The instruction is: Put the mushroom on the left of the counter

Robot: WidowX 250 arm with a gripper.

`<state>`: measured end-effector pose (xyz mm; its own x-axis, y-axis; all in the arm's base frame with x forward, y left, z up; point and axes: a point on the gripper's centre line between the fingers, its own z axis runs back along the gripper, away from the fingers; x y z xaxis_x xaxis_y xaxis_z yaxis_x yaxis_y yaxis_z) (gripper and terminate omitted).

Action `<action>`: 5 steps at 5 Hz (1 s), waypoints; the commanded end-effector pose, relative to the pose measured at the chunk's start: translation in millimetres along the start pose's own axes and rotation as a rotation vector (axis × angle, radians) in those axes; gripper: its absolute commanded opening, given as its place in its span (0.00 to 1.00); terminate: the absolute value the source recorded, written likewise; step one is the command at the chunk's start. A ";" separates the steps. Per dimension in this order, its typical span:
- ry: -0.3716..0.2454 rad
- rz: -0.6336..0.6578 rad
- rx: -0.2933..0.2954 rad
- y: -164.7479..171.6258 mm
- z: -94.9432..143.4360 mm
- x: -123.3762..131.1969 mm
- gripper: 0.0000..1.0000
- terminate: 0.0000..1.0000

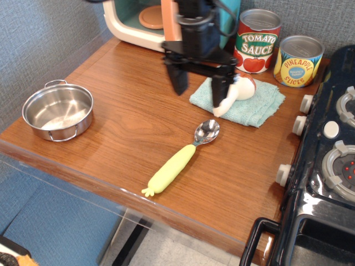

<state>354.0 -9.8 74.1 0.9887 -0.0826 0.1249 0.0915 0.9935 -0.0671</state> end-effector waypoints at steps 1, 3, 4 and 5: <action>-0.037 -0.051 0.008 -25.0 -31.1 74.1 1.00 0.00; -0.020 -0.078 0.012 -30.6 -48.2 73.3 0.00 0.00; -0.070 -0.091 0.014 -34.0 -26.8 74.4 0.00 0.00; -0.138 -0.086 -0.020 -34.9 0.4 72.1 0.00 0.00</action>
<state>417.7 -49.4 57.5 0.9699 -0.1452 0.1957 0.1645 0.9826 -0.0859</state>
